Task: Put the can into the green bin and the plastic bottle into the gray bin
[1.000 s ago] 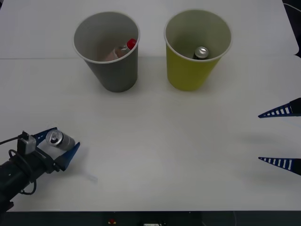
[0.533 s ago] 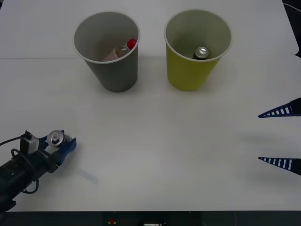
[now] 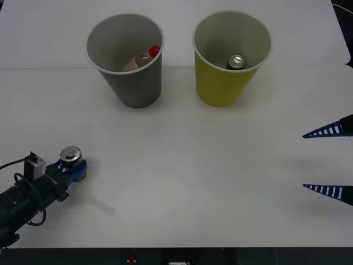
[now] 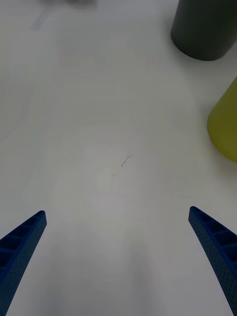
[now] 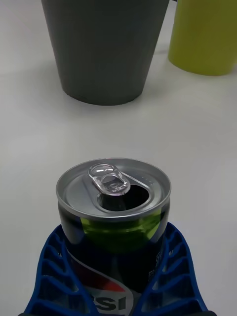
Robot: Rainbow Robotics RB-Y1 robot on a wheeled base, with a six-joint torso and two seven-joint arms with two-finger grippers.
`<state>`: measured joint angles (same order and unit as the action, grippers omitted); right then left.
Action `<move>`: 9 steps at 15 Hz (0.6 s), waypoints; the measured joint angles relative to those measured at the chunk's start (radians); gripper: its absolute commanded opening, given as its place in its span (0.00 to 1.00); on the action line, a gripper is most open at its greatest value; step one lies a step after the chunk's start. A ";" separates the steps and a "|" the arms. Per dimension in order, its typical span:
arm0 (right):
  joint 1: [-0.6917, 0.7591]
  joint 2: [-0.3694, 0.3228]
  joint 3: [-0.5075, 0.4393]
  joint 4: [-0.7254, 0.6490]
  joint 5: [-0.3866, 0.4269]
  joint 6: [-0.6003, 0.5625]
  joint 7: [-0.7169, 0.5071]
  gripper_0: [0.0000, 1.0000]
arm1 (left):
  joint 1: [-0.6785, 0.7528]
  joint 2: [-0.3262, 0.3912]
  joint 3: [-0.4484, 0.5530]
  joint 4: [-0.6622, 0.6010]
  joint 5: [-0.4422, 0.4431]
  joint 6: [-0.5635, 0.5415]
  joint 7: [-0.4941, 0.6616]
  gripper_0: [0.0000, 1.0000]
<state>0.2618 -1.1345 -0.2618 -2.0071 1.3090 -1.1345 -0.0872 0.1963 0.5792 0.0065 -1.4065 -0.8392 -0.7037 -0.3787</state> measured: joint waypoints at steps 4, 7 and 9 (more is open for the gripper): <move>0.000 0.000 0.000 0.000 0.000 0.000 0.000 1.00 | 0.003 0.007 0.015 -0.061 -0.086 -0.001 0.097 0.00; 0.000 0.000 0.000 0.000 0.000 0.000 0.000 1.00 | 0.006 0.017 0.062 -0.127 -0.227 -0.052 0.294 0.00; 0.000 0.000 0.000 0.000 0.000 0.000 0.000 1.00 | 0.017 0.026 0.085 -0.201 -0.333 -0.073 0.455 0.00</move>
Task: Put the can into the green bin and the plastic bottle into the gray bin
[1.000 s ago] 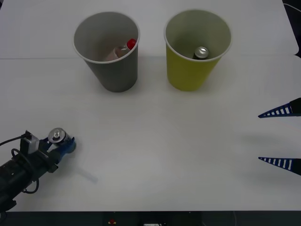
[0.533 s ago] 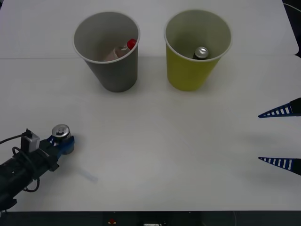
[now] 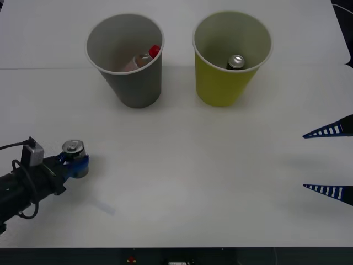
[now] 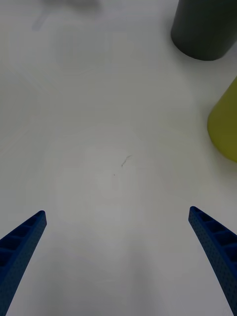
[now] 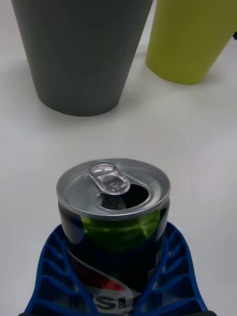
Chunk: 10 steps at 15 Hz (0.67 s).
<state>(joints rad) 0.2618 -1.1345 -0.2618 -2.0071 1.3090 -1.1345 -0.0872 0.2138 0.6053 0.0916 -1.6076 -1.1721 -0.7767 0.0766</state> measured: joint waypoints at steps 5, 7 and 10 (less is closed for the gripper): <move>0.000 0.000 0.000 0.000 0.000 0.000 0.000 1.00 | 0.046 0.009 0.057 -0.237 -0.260 -0.052 0.404 0.00; 0.000 0.000 0.000 0.000 0.000 0.000 0.000 1.00 | 0.046 0.010 0.075 -0.328 -0.357 -0.105 0.568 0.00; 0.000 0.000 0.000 0.000 0.000 0.000 0.000 1.00 | 0.037 0.010 0.082 -0.468 -0.491 -0.156 0.779 0.00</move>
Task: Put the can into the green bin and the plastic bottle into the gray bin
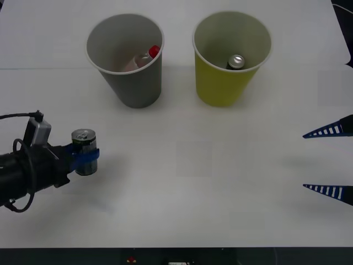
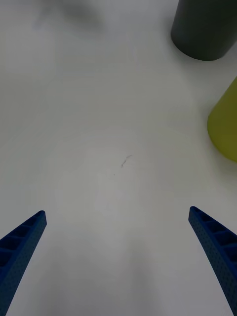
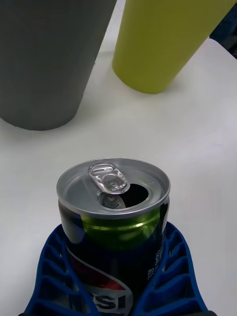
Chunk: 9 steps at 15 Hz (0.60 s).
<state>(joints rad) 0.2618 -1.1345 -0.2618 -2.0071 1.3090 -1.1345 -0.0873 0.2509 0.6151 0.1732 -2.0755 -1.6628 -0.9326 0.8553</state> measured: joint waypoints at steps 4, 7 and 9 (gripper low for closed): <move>0.000 0.000 0.000 0.000 0.000 0.000 0.000 1.00 | -0.076 -0.003 0.000 -0.121 -0.083 -0.125 0.193 0.00; 0.000 0.000 0.000 0.000 0.000 0.000 0.000 1.00 | -0.153 -0.021 -0.006 -0.192 -0.160 -0.232 0.311 0.00; 0.000 0.000 0.000 0.000 0.000 0.000 0.000 1.00 | -0.224 -0.045 -0.006 -0.228 -0.215 -0.329 0.380 0.00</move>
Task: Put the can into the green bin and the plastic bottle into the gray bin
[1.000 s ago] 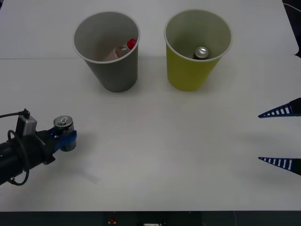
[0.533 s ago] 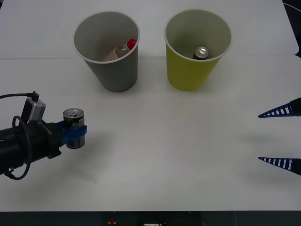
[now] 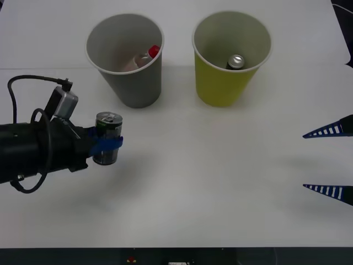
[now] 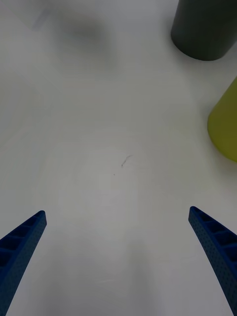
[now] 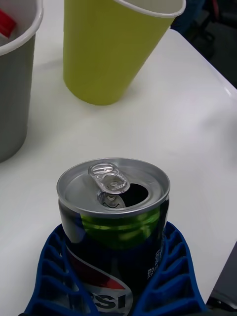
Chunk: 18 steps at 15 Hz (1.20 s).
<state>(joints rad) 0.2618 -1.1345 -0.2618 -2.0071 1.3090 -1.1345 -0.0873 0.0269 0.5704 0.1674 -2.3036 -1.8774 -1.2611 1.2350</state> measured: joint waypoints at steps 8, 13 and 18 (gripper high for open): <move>0.000 0.000 0.000 0.000 0.000 0.000 0.000 1.00 | -0.336 -0.027 -0.139 0.022 -0.168 -0.210 0.113 0.00; 0.000 0.000 0.000 0.000 0.000 0.000 0.000 1.00 | -0.571 -0.034 -0.247 0.222 -0.157 -0.211 0.114 0.00; 0.000 0.000 0.000 0.000 0.000 0.000 0.000 1.00 | -0.820 -0.131 -0.274 0.388 -0.231 -0.308 0.115 0.00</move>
<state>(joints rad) 0.2618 -1.1345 -0.2618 -2.0071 1.3090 -1.1345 -0.0873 -0.7928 0.4392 -0.1071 -1.9159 -2.1081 -1.5696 1.3498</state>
